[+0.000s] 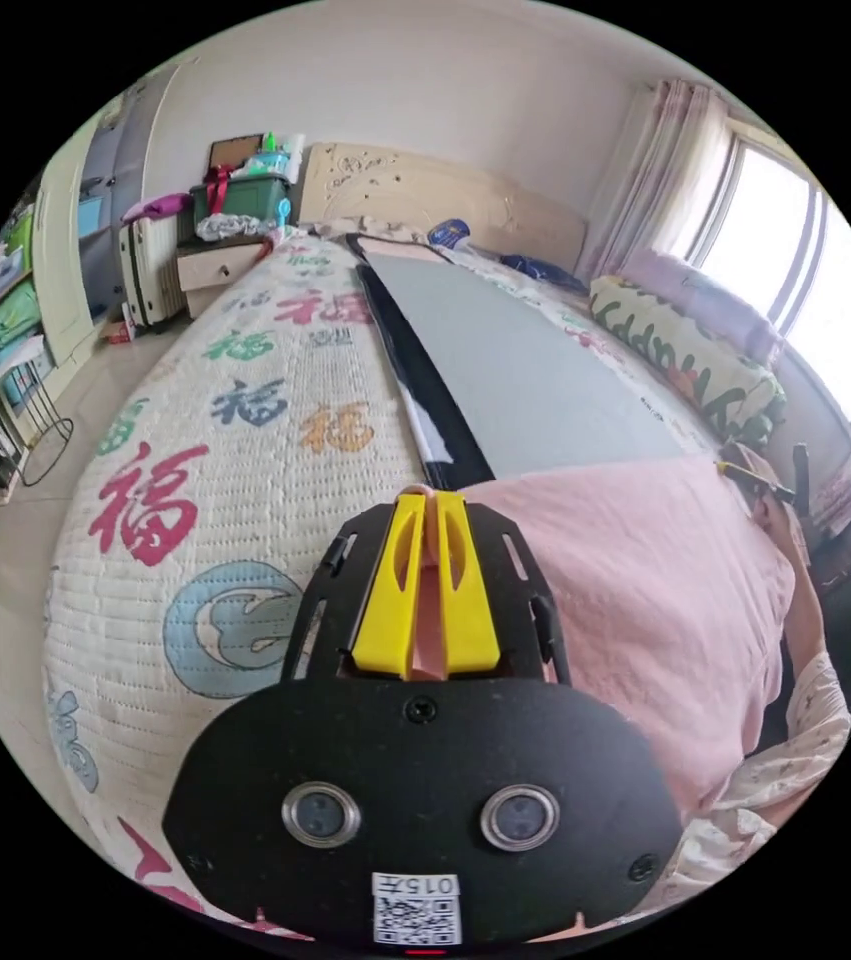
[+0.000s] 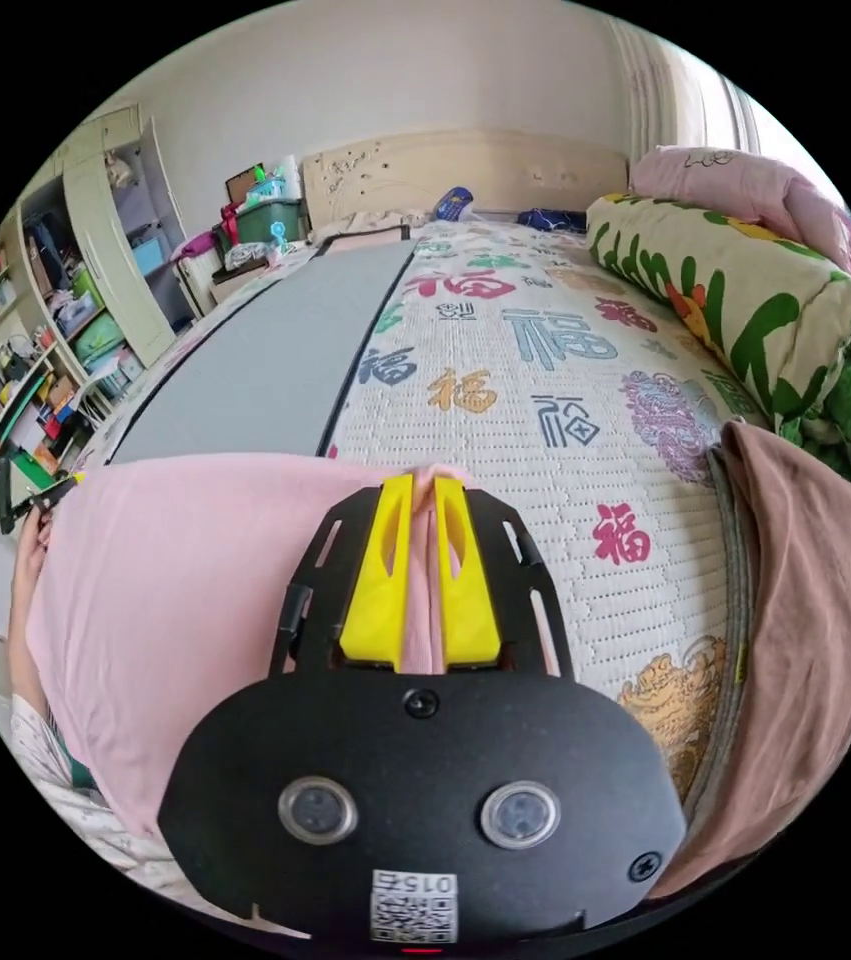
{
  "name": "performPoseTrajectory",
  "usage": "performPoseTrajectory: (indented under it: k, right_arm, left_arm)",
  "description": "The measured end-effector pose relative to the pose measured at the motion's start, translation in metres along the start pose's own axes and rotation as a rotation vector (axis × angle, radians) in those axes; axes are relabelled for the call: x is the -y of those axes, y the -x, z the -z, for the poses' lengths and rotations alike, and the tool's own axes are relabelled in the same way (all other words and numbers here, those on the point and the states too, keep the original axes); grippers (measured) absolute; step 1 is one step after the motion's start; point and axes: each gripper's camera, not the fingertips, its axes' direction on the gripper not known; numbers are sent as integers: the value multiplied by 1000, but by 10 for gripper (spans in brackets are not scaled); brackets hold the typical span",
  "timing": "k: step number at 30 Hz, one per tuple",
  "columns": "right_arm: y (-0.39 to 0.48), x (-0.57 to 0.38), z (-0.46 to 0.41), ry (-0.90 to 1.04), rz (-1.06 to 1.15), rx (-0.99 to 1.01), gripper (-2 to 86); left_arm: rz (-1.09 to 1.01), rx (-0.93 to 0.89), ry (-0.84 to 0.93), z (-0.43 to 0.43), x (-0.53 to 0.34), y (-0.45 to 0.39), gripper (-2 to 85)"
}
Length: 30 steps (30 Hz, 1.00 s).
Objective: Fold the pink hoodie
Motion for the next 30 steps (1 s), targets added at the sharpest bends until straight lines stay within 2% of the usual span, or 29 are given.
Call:
performPoseTrajectory:
  k: [6, 10, 14, 19, 23, 28, 30]
  right_arm:
    - [39, -98, 63, -152, 184, -2, 68]
    - [143, -143, 103, -228, 465, 78, 84]
    - [266, -185, 94, -195, 741, 328, 102]
    - [381, -236, 50, -66, 1043, 519, 131]
    - [430, -266, 3, 10, 1206, 463, 115]
    - [440, -279, -56, 171, 1264, 305, 56]
    - [434, -279, -66, 183, 1241, 300, 44]
  left_arm:
    - [105, -222, -10, 7, -1, 44, 13]
    - [166, -364, -31, 11, -6, 72, 12]
    - [220, -479, -76, 15, -18, 93, 7]
    - [248, -536, -119, 16, -32, 107, -3]
    - [235, -504, -101, 8, -35, 104, -5]
    - [221, -484, -94, -6, -43, 100, -6]
    - [200, -446, -92, -11, -46, 93, -6]
